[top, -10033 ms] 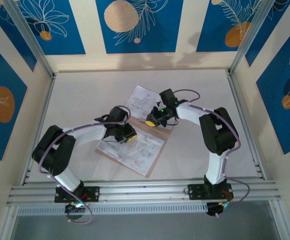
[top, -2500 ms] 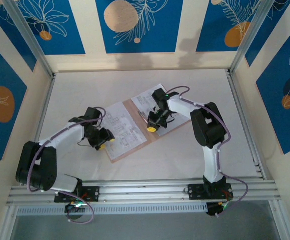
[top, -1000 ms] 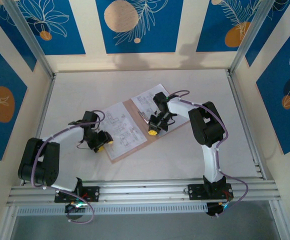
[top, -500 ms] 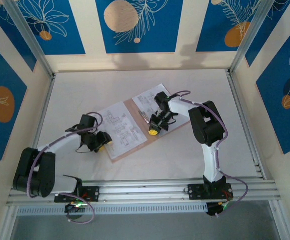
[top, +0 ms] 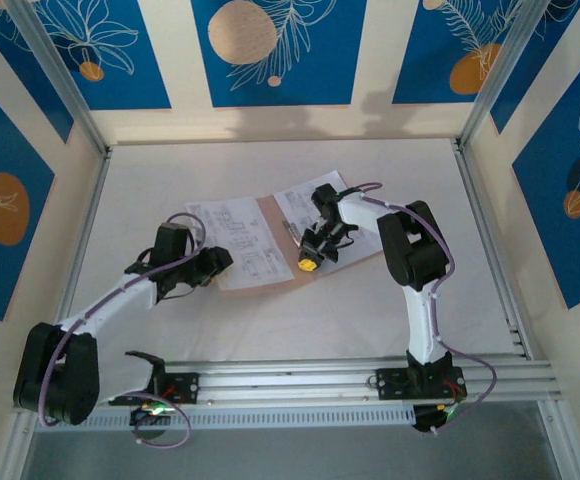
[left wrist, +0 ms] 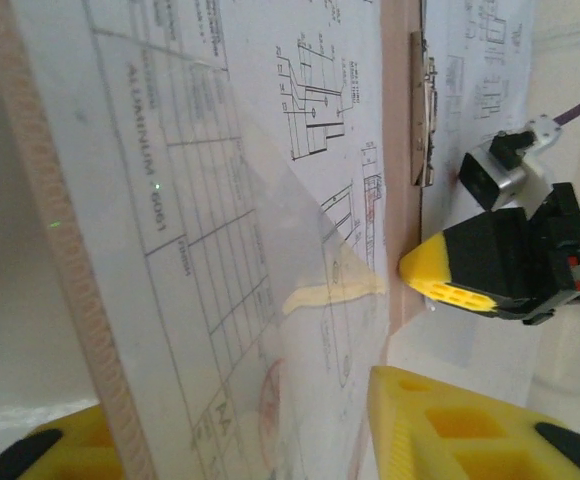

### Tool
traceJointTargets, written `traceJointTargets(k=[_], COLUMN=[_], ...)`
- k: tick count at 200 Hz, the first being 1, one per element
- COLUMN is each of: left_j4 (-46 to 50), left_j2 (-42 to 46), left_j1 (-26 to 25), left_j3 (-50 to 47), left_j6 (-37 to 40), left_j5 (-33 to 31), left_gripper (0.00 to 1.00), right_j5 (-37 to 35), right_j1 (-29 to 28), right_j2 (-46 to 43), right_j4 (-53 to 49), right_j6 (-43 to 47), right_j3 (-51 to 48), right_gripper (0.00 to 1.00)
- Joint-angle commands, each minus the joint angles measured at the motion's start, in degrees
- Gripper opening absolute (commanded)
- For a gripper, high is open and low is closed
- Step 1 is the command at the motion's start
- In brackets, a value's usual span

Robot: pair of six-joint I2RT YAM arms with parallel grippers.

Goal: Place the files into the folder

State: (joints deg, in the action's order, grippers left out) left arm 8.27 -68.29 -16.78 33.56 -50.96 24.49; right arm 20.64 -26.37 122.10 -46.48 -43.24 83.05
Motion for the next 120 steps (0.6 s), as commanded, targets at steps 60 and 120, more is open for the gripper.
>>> traceJointTargets(k=[60,120], left_j4=[10.96,36.58], left_j2=[-1.35,-6.84], left_j1=[-2.03,-2.03], left_j3=[8.46,25.5], left_j6=[6.36,21.87], left_j5=[-1.88,-9.22], left_gripper=[0.0,0.0], right_j5=[-2.52,-1.3], right_j1=[-1.06,-0.19], right_j2=[0.77,-10.25], right_j4=[-0.25,3.42], right_j6=[0.68,-4.51], right_j3=[-0.58,0.61], right_gripper=[0.07,0.29])
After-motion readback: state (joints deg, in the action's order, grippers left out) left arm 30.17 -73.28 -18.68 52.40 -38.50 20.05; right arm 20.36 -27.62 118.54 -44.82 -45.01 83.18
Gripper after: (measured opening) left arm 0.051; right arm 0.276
